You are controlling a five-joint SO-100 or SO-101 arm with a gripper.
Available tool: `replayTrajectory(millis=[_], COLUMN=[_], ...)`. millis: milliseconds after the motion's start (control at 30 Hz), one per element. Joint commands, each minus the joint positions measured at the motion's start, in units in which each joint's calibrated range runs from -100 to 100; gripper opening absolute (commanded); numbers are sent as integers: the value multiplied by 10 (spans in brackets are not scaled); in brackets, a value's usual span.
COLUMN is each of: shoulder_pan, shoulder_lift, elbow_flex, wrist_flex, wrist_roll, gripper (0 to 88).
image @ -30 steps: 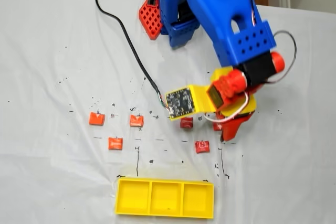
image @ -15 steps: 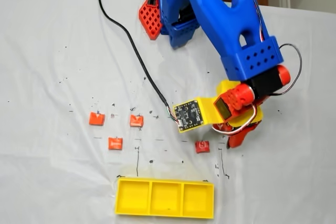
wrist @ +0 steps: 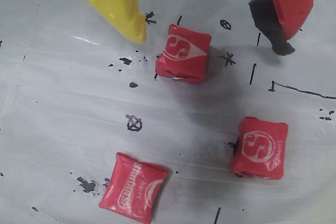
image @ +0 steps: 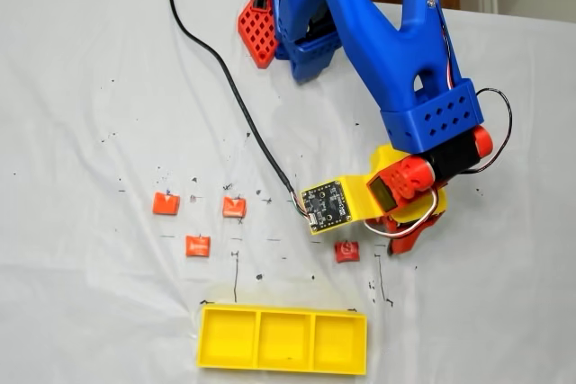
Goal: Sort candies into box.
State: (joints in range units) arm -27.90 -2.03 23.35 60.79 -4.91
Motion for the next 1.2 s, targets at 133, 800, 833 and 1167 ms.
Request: replayTrajectory(millis=[133,800,833,1167], shoulder_pan=[1,6,7,59], shoulder_lift=[12,9,-4,-165], elbow_flex=[-9,25,28,-3], wrist_flex=[-4,-56,-56,-43], wrist_roll=[6,19,21,41], gripper=[286,2,2,2])
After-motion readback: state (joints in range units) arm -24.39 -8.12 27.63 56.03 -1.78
